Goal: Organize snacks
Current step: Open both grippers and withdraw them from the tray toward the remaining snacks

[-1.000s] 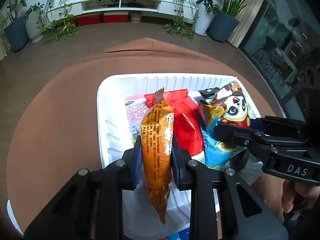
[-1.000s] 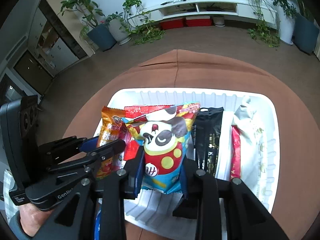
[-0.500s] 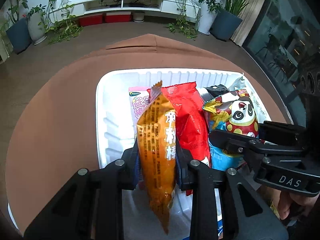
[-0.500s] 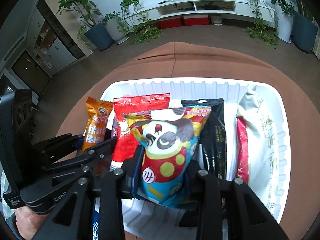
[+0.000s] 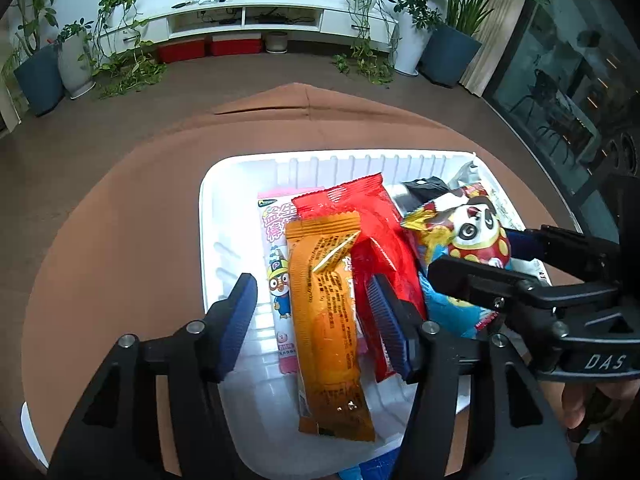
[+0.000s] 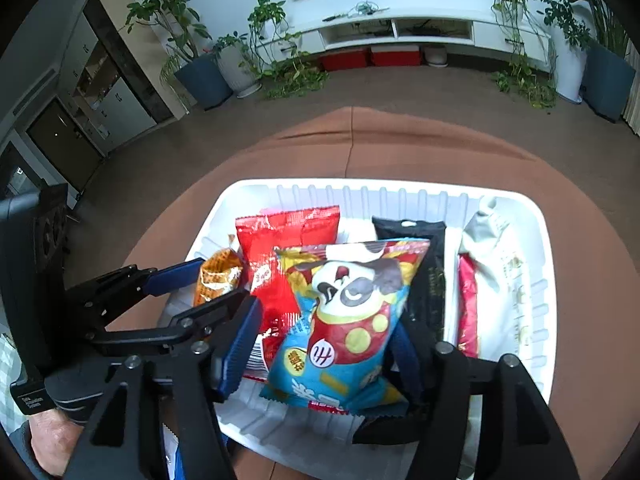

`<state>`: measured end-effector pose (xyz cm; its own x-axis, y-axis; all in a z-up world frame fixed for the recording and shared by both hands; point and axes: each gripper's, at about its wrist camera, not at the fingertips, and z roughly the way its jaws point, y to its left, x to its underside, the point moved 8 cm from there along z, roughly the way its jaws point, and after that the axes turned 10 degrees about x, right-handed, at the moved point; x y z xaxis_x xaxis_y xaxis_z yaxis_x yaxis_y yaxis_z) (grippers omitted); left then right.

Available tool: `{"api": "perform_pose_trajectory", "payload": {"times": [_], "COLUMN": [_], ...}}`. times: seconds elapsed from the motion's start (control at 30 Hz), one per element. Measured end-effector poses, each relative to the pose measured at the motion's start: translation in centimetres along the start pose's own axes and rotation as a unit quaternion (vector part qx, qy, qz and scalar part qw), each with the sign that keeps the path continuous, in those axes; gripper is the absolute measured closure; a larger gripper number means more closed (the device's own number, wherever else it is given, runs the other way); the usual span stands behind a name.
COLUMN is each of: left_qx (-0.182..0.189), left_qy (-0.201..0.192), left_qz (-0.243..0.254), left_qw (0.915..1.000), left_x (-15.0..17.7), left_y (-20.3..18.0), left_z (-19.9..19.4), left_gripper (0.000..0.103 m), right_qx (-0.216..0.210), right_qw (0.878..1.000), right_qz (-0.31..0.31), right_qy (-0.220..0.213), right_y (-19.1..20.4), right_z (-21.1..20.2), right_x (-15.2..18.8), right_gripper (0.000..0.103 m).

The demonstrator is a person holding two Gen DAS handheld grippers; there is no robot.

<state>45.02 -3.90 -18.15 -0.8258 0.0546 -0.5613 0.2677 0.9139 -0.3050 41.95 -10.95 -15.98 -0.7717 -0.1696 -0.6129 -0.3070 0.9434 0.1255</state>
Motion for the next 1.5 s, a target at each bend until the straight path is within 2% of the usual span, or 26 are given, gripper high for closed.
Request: {"api": "perform_pose_trajectory", "payload": {"times": [0.1,0.23,0.3,0.37,0.4,0.47,0.6,0.67,0.7,0.83,0.97,1.03,1.13,1.23,1.33,1.4,1.5], "left_qx": [0.0,-0.005,-0.008,-0.01,-0.015,-0.022,-0.013,-0.02,-0.027,-0.032,0.005,0.007,0.031,0.033,0.028,0.023,0.015], "left_qy": [-0.012,-0.027,-0.032,-0.038,-0.043,-0.047,-0.074,-0.096,-0.095,-0.068,-0.083,-0.072,-0.064,-0.047,-0.035,-0.028,-0.031], "left_qz": [-0.001,-0.001,-0.002,0.003,0.009,0.013,0.021,0.051,0.06,0.041,0.024,0.018,0.003,0.007,0.017,0.018,0.013], "left_qw": [0.9999,0.9996,0.9995,0.9992,0.9989,0.9986,0.997,0.9939,0.9933,0.9964,0.9962,0.9972,0.9975,0.9983,0.9989,0.9992,0.9993], "left_x": [0.0,0.0,0.1,0.4,0.5,1.0,2.5,3.7,4.6,8.8,13.2,15.2,18.7,22.1,24.3,25.0,24.6], "left_y": [-0.2,-0.4,-0.6,-0.9,-1.1,-1.4,-2.3,-3.3,-3.7,-4.7,-5.5,-5.7,-6.5,-7.5,-8.4,-8.5,-8.0], "left_z": [-1.2,-3.3,-4.3,-5.7,-6.5,-8.1,-11.8,-13.6,-14.2,-16.1,-18.4,-18.7,-19.4,-19.4,-19.2,-19.0,-19.2], "left_gripper": [0.037,0.024,0.002,0.0,0.0,0.0,0.0,0.0,0.0,0.0,0.0,0.0,0.0,0.0,0.0,0.0,0.0], "right_qx": [0.0,-0.003,-0.006,-0.011,-0.024,-0.07,-0.16,-0.179,-0.182,-0.205,-0.171,-0.15,-0.102,-0.066,-0.016,0.036,0.049], "right_qw": [1.0,0.999,0.998,0.997,0.996,0.992,0.971,0.965,0.963,0.948,0.953,0.954,0.961,0.966,0.973,0.98,0.983], "right_qz": [0.002,0.02,0.032,0.047,0.058,0.089,0.177,0.19,0.192,0.231,0.236,0.244,0.244,0.243,0.224,0.194,0.172], "right_qy": [-0.009,-0.035,-0.048,-0.06,-0.065,-0.061,-0.022,-0.039,-0.048,-0.083,-0.088,-0.086,-0.082,-0.066,-0.053,-0.038,-0.029], "right_y": [-0.1,-0.5,-0.7,-1.1,-1.3,-1.5,-2.7,-3.4,-3.6,-4.8,-5.7,-6.3,-6.6,-6.8,-6.4,-6.0,-5.7], "right_z": [-0.7,-2.5,-3.5,-4.7,-5.6,-6.9,-8.9,-11.1,-12.0,-16.2,-18.4,-19.0,-19.5,-19.6,-19.5,-19.0,-18.9], "right_x": [-0.2,-0.7,-1.0,-1.1,-1.0,-0.6,1.5,2.7,3.3,7.0,11.8,13.9,17.9,21.1,23.6,24.7,25.7], "right_gripper": [0.034,0.022,0.016,0.011,0.009,0.0,0.0,0.0,0.0,0.0,0.0,0.0,0.0,0.0,0.002,0.007,0.017]}}
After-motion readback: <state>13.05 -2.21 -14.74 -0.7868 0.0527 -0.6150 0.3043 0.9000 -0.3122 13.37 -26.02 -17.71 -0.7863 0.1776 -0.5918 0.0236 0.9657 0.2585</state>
